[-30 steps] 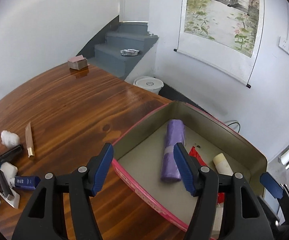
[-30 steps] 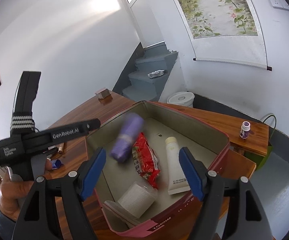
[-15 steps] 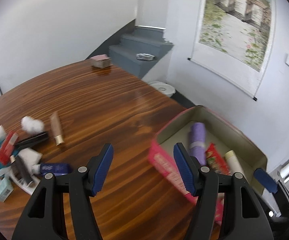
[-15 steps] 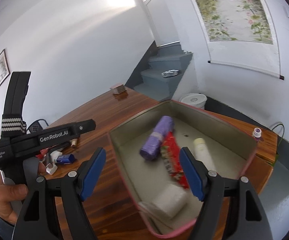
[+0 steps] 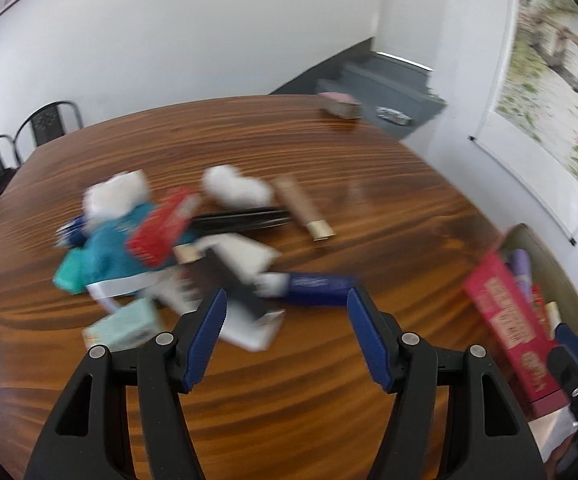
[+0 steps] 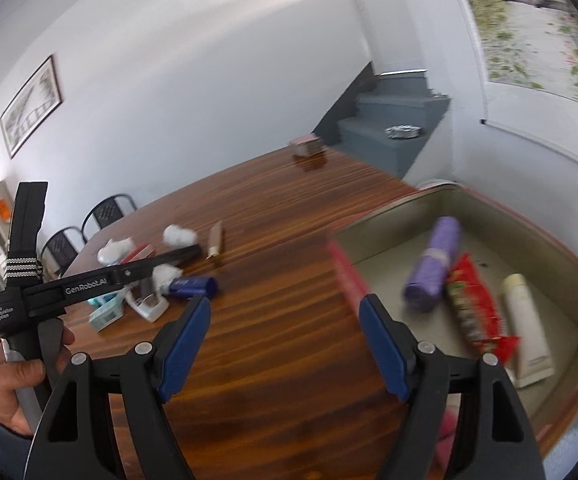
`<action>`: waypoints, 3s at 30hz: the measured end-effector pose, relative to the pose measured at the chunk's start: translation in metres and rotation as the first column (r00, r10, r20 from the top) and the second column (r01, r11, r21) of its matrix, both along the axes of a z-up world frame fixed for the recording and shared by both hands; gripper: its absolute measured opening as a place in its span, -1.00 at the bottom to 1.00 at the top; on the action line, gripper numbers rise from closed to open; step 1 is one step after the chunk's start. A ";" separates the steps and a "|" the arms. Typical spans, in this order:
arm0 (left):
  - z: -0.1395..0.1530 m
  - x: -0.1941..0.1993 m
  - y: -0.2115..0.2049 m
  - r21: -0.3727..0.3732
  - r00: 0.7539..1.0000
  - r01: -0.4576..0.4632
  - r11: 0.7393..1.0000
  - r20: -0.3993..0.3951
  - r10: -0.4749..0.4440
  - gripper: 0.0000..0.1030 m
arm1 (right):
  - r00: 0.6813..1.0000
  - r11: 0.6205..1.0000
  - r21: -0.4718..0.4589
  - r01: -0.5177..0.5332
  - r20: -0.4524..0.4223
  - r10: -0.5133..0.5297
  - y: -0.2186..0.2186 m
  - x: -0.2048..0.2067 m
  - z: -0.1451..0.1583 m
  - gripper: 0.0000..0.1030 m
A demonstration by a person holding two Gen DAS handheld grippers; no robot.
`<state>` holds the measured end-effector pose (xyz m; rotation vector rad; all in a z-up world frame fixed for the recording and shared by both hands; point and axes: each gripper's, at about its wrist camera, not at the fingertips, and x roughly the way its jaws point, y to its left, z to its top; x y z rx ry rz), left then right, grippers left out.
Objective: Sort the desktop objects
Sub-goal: 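Move both grippers back over the cluttered table, then grasp the teal Estee Lauder box with the left gripper while the right grasps a silver-capped bottle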
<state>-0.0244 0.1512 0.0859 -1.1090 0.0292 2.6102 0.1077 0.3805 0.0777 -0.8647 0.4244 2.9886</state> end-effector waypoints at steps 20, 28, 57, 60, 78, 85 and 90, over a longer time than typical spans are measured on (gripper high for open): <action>-0.047 -0.042 -0.114 -0.018 0.994 0.061 0.998 0.094 -0.059 0.30 | 0.981 0.985 0.033 -0.171 0.104 0.166 -0.083 -0.039 -0.020 0.56; -0.054 -0.039 -0.100 -0.088 0.992 0.113 0.990 0.062 -0.108 0.30 | 0.976 0.982 0.036 -0.184 0.126 0.178 -0.090 -0.048 -0.026 0.55; -0.049 -0.013 -0.098 -0.062 0.997 0.057 0.996 0.060 -0.054 -0.49 | 0.934 0.938 0.097 -0.334 0.171 0.315 -0.129 -0.112 -0.031 0.37; -0.037 -0.002 -0.102 -0.046 0.999 0.045 0.998 0.026 -0.044 -0.49 | 0.920 0.930 0.078 -0.360 0.195 0.340 -0.136 -0.126 -0.035 -0.02; -0.031 0.005 -0.106 -0.024 0.999 0.046 0.999 0.018 -0.046 -0.49 | 0.872 0.880 0.145 -0.452 0.279 0.402 -0.177 -0.175 -0.058 -0.41; -0.030 0.006 -0.106 -0.018 0.999 0.047 0.999 0.016 -0.047 -0.49 | 0.867 0.875 0.132 -0.465 0.270 0.420 -0.178 -0.169 -0.056 -0.58; -0.026 0.011 -0.100 -0.011 0.999 0.055 0.998 0.004 -0.055 -0.49 | 0.885 0.892 0.107 -0.439 0.224 0.409 -0.168 -0.156 -0.045 -0.58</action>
